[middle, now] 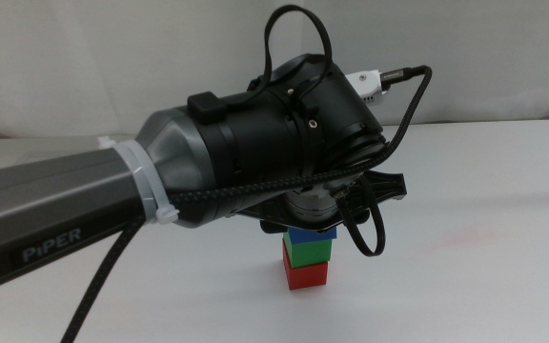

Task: Stack red cubes first, then green, then blue cubes in a specific spot.

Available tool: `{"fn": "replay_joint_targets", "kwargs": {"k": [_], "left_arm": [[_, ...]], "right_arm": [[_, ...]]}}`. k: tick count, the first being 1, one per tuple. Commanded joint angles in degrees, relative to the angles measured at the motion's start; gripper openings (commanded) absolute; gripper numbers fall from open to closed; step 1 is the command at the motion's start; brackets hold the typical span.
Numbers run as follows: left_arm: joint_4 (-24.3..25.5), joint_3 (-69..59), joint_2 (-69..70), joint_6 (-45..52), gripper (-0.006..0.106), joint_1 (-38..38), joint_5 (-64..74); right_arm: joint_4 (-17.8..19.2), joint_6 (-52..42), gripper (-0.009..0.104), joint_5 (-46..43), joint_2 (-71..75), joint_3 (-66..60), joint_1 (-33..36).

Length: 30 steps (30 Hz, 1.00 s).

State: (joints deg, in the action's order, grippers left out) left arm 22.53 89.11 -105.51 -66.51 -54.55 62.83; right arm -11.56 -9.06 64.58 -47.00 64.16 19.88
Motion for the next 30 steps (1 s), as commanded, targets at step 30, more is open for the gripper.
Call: {"fn": "replay_joint_targets", "kwargs": {"k": [30], "left_arm": [[0.5, 0.4, -3.2, -3.2, -0.003, 2.0, -1.2]], "right_arm": [[-0.2, 0.1, 0.081, -0.4, -0.1, -0.2, -0.4]]}}
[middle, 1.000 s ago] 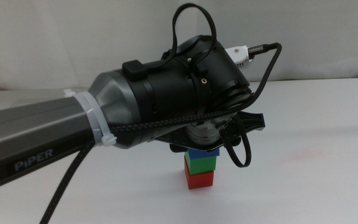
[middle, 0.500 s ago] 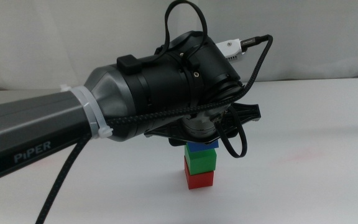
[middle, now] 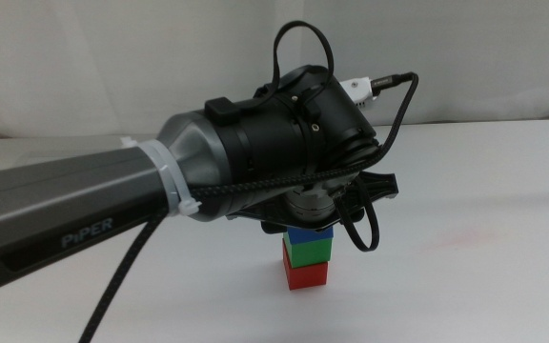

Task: Stack red cubes first, then green, then blue cubes in a specific spot.

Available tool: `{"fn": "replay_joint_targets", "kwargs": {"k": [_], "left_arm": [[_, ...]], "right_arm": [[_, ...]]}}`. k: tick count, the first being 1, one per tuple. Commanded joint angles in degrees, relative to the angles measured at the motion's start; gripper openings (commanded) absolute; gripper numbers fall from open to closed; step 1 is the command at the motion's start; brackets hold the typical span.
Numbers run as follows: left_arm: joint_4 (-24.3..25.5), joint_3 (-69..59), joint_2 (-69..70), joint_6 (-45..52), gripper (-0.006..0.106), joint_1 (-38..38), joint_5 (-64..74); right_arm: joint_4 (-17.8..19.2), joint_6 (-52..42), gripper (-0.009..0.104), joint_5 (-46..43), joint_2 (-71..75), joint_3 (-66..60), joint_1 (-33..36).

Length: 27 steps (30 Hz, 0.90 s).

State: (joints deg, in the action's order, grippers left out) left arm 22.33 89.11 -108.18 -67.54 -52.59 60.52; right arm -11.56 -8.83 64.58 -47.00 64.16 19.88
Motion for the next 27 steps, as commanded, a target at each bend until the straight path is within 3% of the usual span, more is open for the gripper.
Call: {"fn": "replay_joint_targets", "kwargs": {"k": [1, 7, 13, 14, 19, 27], "left_arm": [[0.6, 0.4, -0.6, -2.1, -0.003, 0.1, 1.1], [0.9, 0.4, -1.1, -2.1, -0.003, 0.1, 0.8], [0.7, 0.4, -1.1, -2.4, 0.033, 0.1, -1.8], [0.7, 0.4, -1.1, -2.4, 0.05, 0.1, -1.8], [1.1, 0.4, -1.1, -2.4, 0.076, 0.1, -1.8], [2.8, 0.4, -0.9, -2.3, 0.078, 0.1, -1.4]], "right_arm": [[-0.2, -0.2, 0.081, -0.4, -0.1, -0.2, -0.4], [-0.2, -0.2, 0.081, -0.4, -0.1, -0.2, -0.4], [-0.2, -0.2, 0.081, -0.4, -0.1, -0.2, -0.4], [-0.2, -0.2, 0.081, -0.4, -0.1, -0.2, -0.4], [-0.2, -0.2, 0.081, -0.4, -0.1, -0.2, -0.4], [-0.2, -0.2, 0.081, -0.4, -0.1, -0.2, -0.4]]}}
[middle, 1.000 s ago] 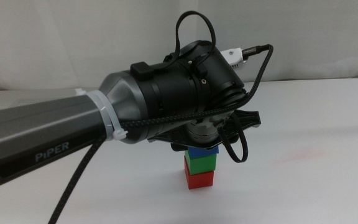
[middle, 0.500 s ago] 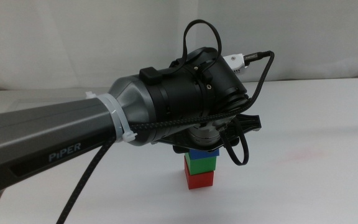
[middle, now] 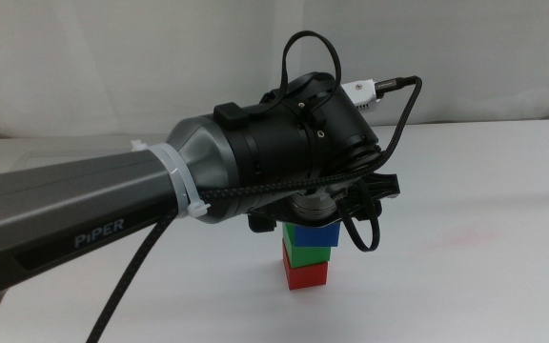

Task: Stack red cubes first, then green, then blue cubes in a specific spot.

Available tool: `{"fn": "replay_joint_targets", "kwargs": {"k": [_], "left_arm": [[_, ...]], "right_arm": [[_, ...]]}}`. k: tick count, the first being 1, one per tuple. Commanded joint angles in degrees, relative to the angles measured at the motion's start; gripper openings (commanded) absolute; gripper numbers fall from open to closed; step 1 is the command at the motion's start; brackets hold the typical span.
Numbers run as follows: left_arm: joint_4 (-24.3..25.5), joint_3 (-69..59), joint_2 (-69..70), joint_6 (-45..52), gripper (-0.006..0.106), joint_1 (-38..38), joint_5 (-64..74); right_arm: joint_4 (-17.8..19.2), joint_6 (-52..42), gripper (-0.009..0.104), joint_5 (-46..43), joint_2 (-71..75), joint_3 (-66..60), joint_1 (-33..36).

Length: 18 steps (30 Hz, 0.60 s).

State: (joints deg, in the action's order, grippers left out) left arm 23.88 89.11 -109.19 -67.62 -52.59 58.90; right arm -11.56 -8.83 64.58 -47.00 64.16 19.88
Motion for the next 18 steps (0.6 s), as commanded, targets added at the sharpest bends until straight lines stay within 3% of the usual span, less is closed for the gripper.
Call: {"fn": "replay_joint_targets", "kwargs": {"k": [1, 18], "left_arm": [[1.5, 0.4, 0.3, -2.2, 0.078, 0.1, 0.3], [4.0, 0.4, 1.0, -0.7, 0.078, 0.7, 3.9]], "right_arm": [[-0.2, -0.2, 0.081, -0.4, -0.1, -0.2, -0.4], [-0.2, -0.2, 0.081, -0.4, -0.1, -0.2, -0.4]]}}
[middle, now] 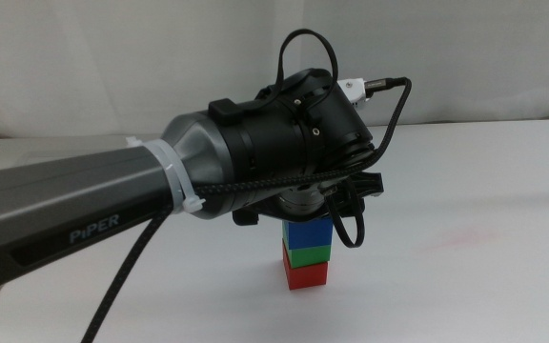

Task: Stack red cubes first, then green, then blue cubes in a specific spot.

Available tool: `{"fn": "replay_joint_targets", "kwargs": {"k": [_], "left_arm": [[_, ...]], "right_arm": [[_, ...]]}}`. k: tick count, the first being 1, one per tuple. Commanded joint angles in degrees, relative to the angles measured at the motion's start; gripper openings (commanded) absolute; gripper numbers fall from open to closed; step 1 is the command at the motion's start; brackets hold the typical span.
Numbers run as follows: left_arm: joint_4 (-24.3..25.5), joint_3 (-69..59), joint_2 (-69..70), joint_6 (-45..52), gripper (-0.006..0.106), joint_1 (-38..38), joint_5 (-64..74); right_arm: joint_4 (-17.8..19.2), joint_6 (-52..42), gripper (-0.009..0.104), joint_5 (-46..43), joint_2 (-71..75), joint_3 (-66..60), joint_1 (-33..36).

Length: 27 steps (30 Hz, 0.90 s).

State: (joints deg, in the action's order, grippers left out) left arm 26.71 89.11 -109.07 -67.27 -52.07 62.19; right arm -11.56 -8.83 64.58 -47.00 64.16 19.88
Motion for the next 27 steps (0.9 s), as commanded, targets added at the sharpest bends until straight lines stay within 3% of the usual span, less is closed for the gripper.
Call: {"fn": "replay_joint_targets", "kwargs": {"k": [1, 8, 10, 12, 15, 17, 21, 25, 27], "left_arm": [[1.2, 0.4, 1.3, -0.9, 0.078, 0.1, 0.3], [1.5, 2.8, 6.4, 7.0, 0.078, 0.1, -3.8], [3.0, 3.9, 8.8, 11.1, 0.078, 0.1, -4.5], [7.6, 4.7, 12.9, 17.0, 0.078, 1.2, -4.4], [8.4, 4.7, 17.6, 21.7, 0.078, 5.8, -4.0], [8.3, 4.7, 21.0, 25.0, 0.078, 11.3, -2.9], [6.5, 4.6, 27.9, 33.7, 0.076, 29.5, 1.0], [-2.7, 2.5, 32.7, 39.2, 0.069, 45.6, 0.4], [-7.6, -0.1, 35.1, 42.2, 0.063, 51.8, -1.6]], "right_arm": [[-0.2, -0.2, 0.081, -0.4, -0.1, -0.2, -0.4], [-0.2, -0.2, 0.081, -0.6, -0.1, -0.2, -0.4], [-0.2, -0.2, 0.081, -0.6, -0.1, -0.2, -0.4], [-0.2, -0.2, 0.081, -0.6, -0.1, -0.2, -0.4], [-0.2, -0.2, 0.081, -0.7, -0.1, -0.2, -0.4], [-0.2, -0.1, 0.081, -0.8, -0.1, -0.2, -0.4], [-0.2, 0.4, 0.081, -1.3, -0.1, -0.2, -0.4], [0.9, 1.0, 0.081, -1.7, -0.1, -0.2, -0.4], [3.4, 2.5, 0.081, -2.6, -0.1, -0.2, -0.4]]}}
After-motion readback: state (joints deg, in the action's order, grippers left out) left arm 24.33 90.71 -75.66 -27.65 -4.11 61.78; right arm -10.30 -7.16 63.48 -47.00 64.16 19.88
